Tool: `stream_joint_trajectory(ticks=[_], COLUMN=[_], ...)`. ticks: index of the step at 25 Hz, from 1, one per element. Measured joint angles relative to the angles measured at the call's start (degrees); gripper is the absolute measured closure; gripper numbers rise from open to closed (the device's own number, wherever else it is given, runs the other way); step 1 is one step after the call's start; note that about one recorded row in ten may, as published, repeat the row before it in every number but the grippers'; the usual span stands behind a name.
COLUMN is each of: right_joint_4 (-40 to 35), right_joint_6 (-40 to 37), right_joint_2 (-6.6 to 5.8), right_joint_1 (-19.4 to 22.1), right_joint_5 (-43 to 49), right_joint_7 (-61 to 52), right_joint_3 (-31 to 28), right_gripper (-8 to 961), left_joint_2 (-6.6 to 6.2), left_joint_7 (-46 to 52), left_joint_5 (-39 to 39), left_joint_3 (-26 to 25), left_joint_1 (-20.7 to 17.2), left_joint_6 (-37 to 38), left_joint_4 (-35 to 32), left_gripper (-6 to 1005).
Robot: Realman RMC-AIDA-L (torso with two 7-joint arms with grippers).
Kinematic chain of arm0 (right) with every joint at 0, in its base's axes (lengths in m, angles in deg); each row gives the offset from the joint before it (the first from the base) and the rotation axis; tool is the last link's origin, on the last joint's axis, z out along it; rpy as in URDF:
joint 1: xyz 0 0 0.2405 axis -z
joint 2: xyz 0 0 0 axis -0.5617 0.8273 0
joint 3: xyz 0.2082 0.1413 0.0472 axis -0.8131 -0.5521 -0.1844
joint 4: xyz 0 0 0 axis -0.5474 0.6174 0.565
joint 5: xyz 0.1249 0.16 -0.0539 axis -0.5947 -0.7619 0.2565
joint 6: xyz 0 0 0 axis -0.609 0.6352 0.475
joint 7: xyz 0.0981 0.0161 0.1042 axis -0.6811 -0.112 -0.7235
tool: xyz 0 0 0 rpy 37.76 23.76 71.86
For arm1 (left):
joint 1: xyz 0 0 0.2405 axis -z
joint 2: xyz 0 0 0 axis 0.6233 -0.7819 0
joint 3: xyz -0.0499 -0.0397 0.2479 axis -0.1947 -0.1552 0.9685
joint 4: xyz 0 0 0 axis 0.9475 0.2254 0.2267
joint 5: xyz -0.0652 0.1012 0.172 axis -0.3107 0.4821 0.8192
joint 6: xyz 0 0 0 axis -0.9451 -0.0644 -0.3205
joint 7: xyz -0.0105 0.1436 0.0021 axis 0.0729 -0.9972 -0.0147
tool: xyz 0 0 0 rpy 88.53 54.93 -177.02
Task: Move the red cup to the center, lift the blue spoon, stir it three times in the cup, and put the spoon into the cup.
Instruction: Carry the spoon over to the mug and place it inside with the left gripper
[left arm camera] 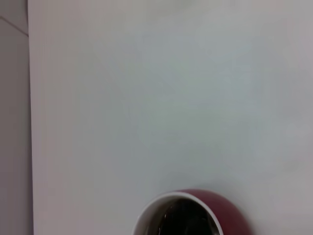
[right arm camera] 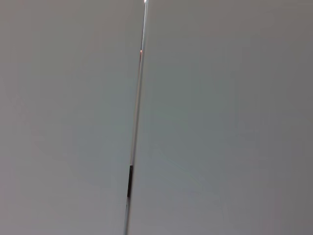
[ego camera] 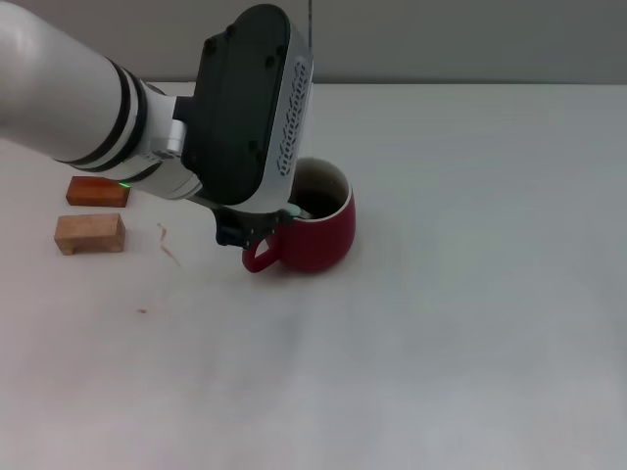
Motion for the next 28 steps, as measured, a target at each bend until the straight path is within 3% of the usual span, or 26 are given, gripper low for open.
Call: stream_joint_trajectory(ticks=[20,25,28], right_joint_4=[0.2,0.2,0.2], right_joint_6=[0.0,0.0,0.0], right_joint_2=[0.0,-0.01,-0.07], right_joint_1=[0.1,0.0,0.0], right_joint_5=[0.0,0.0,0.0], right_joint_7=[0.0,0.0,0.0], right_joint_3=[0.0,0.0,0.0], right_gripper=[252,253,253], left_joint_2=[-0.05,-0.06,-0.06], left_joint_7=[2.2,2.2,2.5], left_joint_5=[-4.7,-4.6,-5.1], left_joint_3=[0.2,0.0,-1.0], left_joint_1=[-0.4,-0.6,-0.8], left_joint_6=[-3.9,-4.1,-5.1], left_joint_4=[1.8,1.7,1.2], left_gripper=[842,725,707])
